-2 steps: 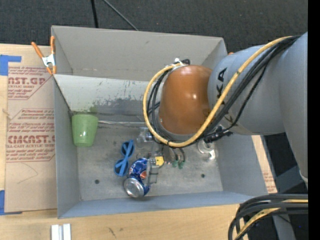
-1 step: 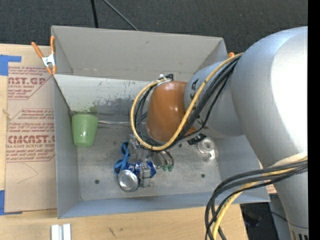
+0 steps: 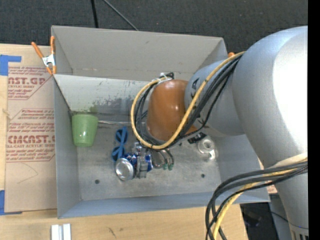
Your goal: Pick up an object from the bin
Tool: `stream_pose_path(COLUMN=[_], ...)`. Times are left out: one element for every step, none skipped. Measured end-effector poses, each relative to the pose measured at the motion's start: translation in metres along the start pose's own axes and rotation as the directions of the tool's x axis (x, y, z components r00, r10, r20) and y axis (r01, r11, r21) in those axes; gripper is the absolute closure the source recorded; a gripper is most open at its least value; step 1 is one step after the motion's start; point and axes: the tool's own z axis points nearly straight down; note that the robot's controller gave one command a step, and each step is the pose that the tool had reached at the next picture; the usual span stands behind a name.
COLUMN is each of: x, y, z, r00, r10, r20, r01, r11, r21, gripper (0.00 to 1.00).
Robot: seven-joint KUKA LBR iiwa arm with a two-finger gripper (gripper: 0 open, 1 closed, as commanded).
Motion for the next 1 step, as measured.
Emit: stream_pose_path(x=[-0.0074], y=[0.0308], z=[-0.1373], r00=[1.000], r10=[0.024], r20=[0.009], r01=[-0.024], r11=[1.000], r21=[-0.002], gripper=[1.00])
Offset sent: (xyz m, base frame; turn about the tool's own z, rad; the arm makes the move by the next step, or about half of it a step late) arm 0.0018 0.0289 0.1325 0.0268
